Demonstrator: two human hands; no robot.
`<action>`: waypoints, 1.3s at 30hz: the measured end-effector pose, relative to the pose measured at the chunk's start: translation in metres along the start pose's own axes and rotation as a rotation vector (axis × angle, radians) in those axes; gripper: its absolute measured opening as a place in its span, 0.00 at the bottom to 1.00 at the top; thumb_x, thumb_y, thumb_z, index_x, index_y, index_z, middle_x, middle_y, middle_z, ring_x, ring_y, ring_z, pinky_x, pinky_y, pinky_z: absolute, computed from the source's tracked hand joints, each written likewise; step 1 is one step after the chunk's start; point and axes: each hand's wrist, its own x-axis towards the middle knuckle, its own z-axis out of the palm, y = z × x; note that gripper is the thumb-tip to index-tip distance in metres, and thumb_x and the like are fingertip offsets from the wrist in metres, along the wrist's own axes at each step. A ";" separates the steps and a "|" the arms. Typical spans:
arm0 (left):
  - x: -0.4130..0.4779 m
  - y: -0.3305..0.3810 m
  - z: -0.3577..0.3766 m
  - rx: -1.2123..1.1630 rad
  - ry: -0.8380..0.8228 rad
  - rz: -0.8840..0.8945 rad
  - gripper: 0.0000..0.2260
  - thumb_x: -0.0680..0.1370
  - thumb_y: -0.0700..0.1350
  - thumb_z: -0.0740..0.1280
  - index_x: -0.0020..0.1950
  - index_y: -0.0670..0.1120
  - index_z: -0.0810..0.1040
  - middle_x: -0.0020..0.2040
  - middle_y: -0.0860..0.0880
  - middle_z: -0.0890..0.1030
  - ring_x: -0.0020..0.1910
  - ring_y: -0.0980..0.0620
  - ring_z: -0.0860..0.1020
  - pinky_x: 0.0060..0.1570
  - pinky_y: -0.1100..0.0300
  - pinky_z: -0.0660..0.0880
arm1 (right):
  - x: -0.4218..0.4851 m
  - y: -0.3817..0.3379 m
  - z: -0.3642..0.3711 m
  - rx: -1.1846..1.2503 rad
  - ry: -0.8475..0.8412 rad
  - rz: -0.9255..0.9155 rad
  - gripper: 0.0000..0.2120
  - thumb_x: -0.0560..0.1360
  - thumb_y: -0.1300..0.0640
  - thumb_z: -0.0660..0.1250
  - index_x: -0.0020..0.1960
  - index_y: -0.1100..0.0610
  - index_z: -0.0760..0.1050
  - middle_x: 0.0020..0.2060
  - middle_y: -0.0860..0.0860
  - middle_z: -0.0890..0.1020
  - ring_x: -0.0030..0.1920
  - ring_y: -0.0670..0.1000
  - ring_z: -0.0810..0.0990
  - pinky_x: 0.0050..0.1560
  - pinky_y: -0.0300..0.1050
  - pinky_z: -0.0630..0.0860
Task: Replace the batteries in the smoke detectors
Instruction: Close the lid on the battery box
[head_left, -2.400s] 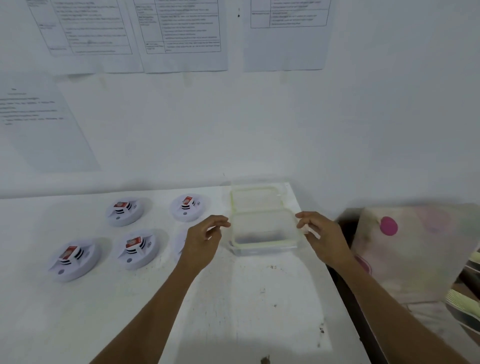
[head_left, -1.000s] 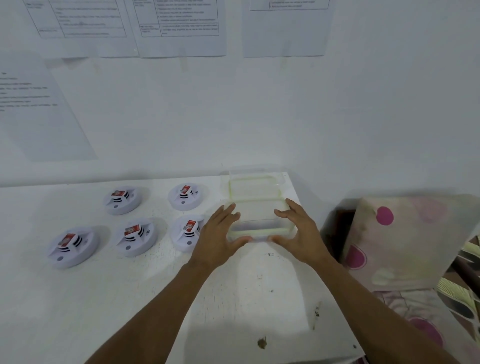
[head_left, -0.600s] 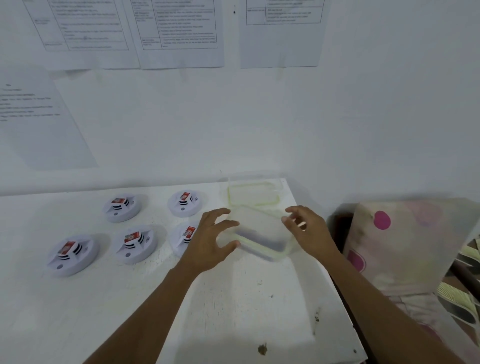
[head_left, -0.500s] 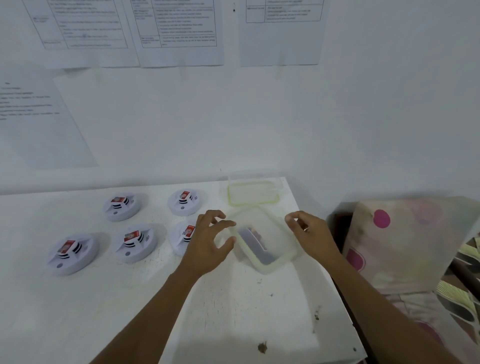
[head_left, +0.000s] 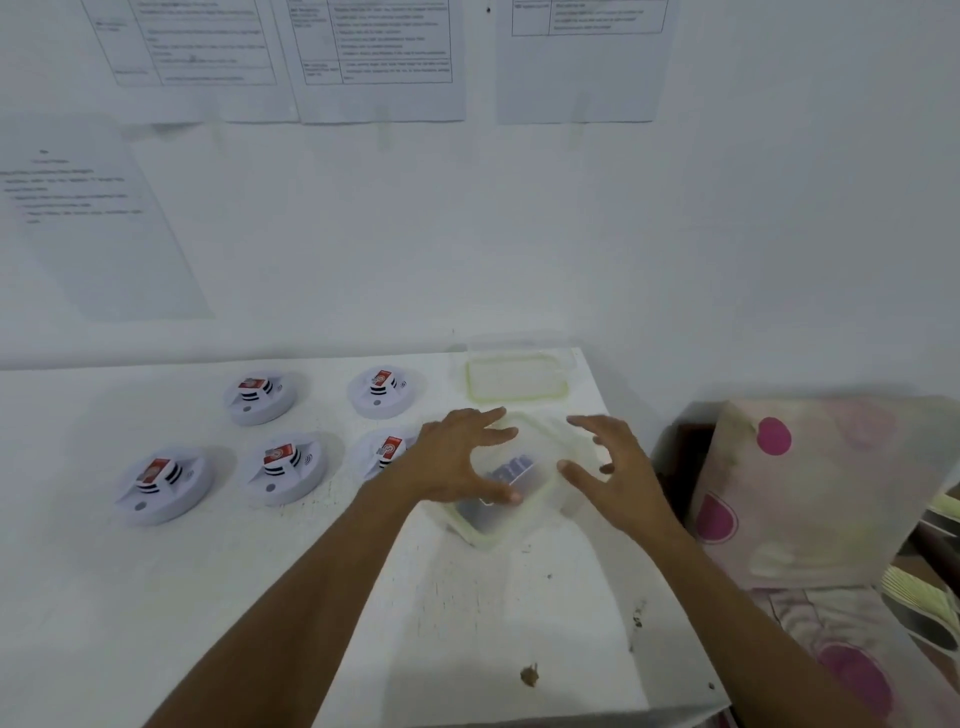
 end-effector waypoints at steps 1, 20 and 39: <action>0.002 -0.001 -0.004 0.053 -0.010 0.003 0.37 0.68 0.67 0.72 0.74 0.62 0.65 0.79 0.60 0.55 0.77 0.55 0.53 0.74 0.46 0.51 | 0.003 0.000 -0.004 -0.007 -0.108 -0.012 0.23 0.72 0.49 0.74 0.65 0.38 0.73 0.67 0.37 0.69 0.65 0.37 0.69 0.57 0.36 0.72; -0.021 -0.004 0.021 0.014 0.176 -0.010 0.36 0.70 0.62 0.73 0.75 0.58 0.64 0.79 0.54 0.56 0.78 0.52 0.53 0.73 0.52 0.53 | -0.007 -0.001 0.007 -0.230 -0.035 -0.116 0.40 0.67 0.40 0.75 0.73 0.51 0.66 0.57 0.37 0.76 0.59 0.39 0.73 0.62 0.30 0.61; -0.006 0.017 0.027 -0.080 0.417 -0.106 0.15 0.82 0.49 0.61 0.67 0.51 0.77 0.64 0.47 0.76 0.63 0.49 0.72 0.57 0.63 0.64 | -0.006 -0.004 0.013 -0.092 0.063 0.044 0.23 0.74 0.46 0.71 0.68 0.49 0.74 0.52 0.45 0.79 0.45 0.43 0.80 0.50 0.46 0.80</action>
